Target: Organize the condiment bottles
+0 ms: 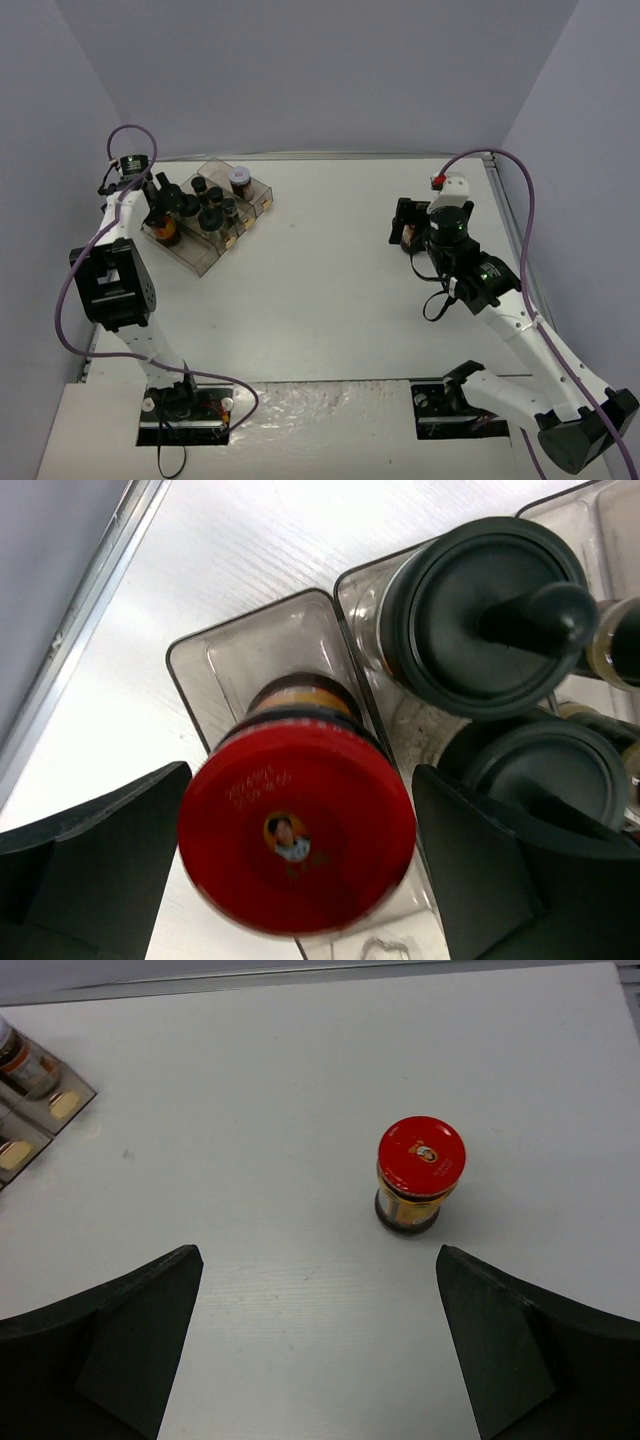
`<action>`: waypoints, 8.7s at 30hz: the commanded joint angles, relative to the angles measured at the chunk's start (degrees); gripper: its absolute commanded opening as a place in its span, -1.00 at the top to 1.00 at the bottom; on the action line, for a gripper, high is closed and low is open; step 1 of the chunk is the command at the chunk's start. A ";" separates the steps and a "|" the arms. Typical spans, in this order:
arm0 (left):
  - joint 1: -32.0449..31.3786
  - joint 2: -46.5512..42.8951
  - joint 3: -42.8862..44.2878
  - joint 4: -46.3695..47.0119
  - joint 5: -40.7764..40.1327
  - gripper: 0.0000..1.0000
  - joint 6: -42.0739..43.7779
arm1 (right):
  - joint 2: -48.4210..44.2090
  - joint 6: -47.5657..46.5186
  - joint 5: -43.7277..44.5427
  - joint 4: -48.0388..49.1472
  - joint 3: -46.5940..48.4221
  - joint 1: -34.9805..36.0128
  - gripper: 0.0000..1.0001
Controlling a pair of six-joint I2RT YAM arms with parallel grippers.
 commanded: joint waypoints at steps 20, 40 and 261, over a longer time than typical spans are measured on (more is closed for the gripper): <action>-4.65 -37.63 -10.21 -13.49 6.79 -0.94 1.54 | 31.18 4.70 -3.49 -1.39 13.36 -16.97 -1.00; -15.30 -42.54 -5.77 -17.11 15.71 -0.94 6.73 | 35.92 -3.83 -12.58 7.23 10.28 -13.52 1.00; -7.67 -84.39 -19.94 -27.06 -0.15 -0.94 5.95 | -20.58 -12.62 19.00 -4.78 9.69 12.68 -1.00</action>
